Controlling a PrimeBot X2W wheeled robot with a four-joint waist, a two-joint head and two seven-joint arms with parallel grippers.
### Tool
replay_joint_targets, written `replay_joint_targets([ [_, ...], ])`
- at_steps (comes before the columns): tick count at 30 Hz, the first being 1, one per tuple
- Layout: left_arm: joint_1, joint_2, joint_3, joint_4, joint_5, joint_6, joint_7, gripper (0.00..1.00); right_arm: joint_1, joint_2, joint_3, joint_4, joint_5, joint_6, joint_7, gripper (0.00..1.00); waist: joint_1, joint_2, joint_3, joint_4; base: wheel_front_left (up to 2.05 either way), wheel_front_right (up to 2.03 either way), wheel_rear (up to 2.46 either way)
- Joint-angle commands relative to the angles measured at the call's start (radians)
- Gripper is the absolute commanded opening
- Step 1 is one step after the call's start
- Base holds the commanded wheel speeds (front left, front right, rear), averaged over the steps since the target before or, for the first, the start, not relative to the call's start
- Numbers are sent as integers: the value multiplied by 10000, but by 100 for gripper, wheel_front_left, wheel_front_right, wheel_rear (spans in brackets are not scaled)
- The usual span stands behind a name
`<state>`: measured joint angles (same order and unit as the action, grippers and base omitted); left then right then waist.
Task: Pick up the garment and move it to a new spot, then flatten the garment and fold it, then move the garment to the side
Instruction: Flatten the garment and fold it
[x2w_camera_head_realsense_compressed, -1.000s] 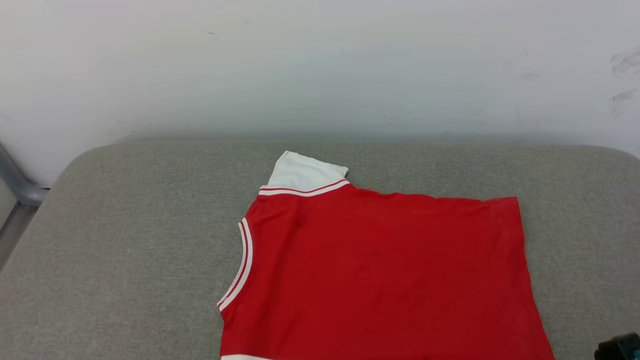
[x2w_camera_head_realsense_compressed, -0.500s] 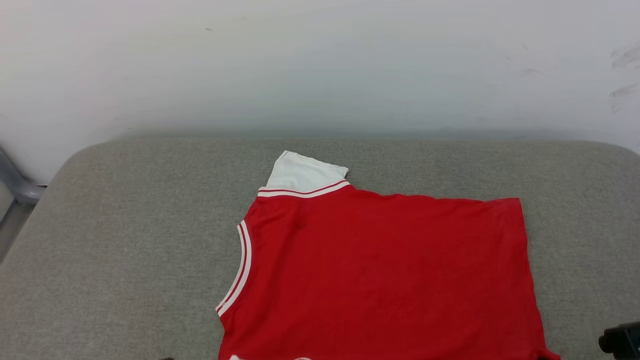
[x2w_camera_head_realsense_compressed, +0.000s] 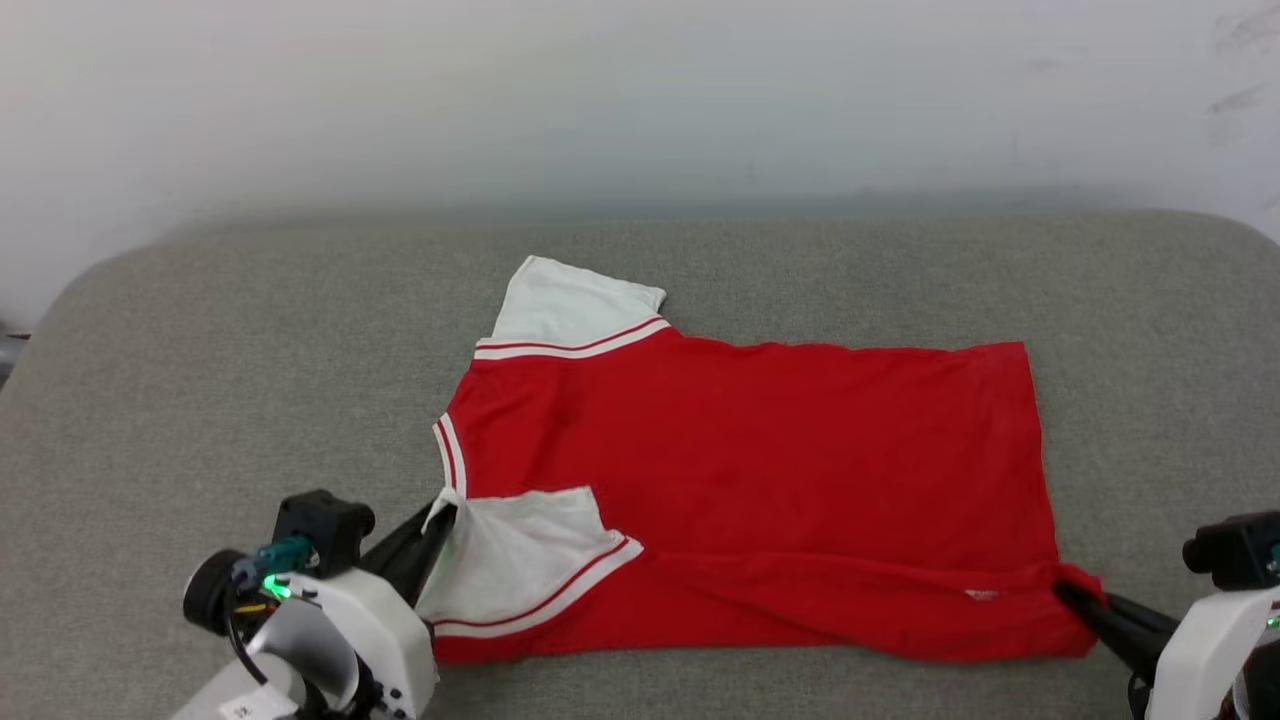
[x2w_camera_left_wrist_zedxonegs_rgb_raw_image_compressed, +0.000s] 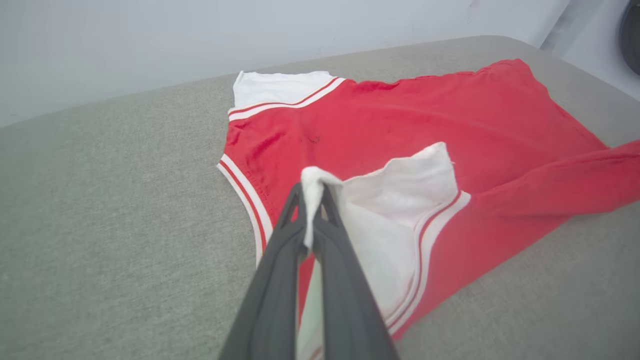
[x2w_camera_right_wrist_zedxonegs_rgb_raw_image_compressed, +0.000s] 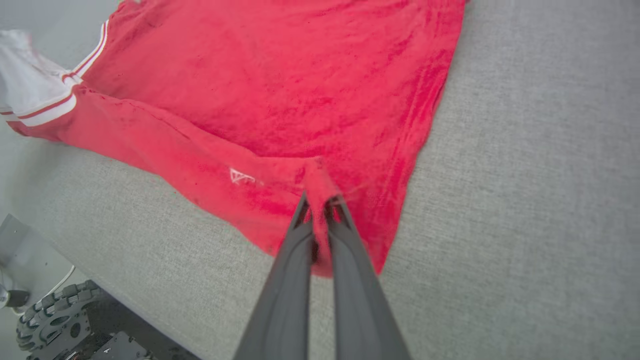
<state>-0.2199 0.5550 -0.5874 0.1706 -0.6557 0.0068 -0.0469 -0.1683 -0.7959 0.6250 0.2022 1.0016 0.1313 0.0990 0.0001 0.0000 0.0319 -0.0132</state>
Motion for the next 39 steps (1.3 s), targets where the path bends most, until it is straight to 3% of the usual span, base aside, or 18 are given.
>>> replay_joint_targets([
  [1,-431,-47,38,237,70,-127,2,0,-284,83,-83,-8,-102,-11,79,0,-1,0,393,-143,0,0,0],
  [11,-2320,-453,-152,2455,270,-821,-52,0,-2022,711,110,734,-366,-10,551,0,-1,0,1444,-398,0,0,0],
  [22,-3176,-937,-618,4532,319,-1182,-394,0,-3327,1233,749,2461,-874,-11,381,0,-1,0,1975,-326,0,0,0],
  [30,-3518,-1373,-1088,5768,149,-1336,-829,0,-3534,1560,1228,3503,-624,-11,100,0,-1,0,1953,-249,0,0,0],
  [31,-3570,-1403,-1135,5859,154,-1341,-928,0,-3533,1592,1198,3548,-544,-11,-21,9,-1,0,1915,-234,0,0,0],
  [32,-3628,-1412,-1149,5966,174,-1343,-1072,0,-3525,1622,1157,3610,-455,-11,-146,51,-1,0,1863,-223,0,0,0],
  [33,-3661,-1406,-1150,6080,149,-1338,-1178,22,-3510,1631,1160,3631,-397,-11,-227,100,-1,0,1807,-215,0,0,0],
  [34,-3701,-1382,-1188,6185,156,-1334,-1280,78,-3493,1624,1159,3634,-354,-11,-328,100,-1,0,1739,-207,0,0,0],
  [35,-3782,-1355,-1220,6263,202,-1339,-1396,100,-3454,1614,1156,3620,-297,-11,-430,100,-1,0,1671,-196,0,0,0],
  [39,-3977,-1321,-1295,6326,194,-1353,-1676,100,-3159,1437,1012,3391,-140,-11,-916,100,-1,0,1329,-79,0,0,0],
])
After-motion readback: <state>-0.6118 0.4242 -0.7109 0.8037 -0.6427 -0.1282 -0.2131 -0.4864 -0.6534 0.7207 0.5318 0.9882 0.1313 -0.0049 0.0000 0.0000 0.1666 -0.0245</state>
